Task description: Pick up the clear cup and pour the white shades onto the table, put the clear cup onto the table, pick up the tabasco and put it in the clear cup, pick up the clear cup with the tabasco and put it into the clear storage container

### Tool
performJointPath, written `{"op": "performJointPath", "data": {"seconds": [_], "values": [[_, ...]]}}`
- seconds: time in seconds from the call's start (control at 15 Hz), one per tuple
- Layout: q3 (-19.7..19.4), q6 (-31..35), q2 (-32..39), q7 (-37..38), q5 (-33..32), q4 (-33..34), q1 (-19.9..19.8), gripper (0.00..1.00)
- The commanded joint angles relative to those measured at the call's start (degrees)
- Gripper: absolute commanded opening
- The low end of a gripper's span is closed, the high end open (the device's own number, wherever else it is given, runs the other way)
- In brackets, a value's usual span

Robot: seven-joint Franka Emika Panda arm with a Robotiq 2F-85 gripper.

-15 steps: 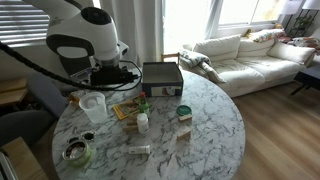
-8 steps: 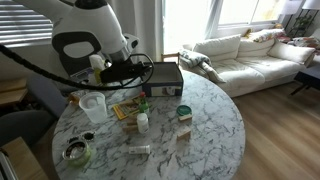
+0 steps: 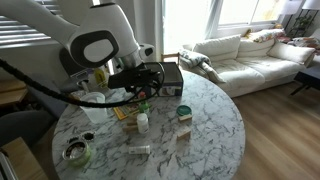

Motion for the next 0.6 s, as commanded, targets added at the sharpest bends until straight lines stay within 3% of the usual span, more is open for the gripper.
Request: {"op": "performJointPath", "data": {"seconds": [0.0, 0.33, 0.53], "values": [[0.58, -13.2, 1.97, 5.78, 0.15, 5.03, 0.97, 1.0], [1.34, -26.21, 3.64, 2.46, 9.69, 10.42, 0.97, 1.0], [1.14, -26.69, 5.52, 1.5, 14.9, 11.4, 0.29, 1.0]]}}
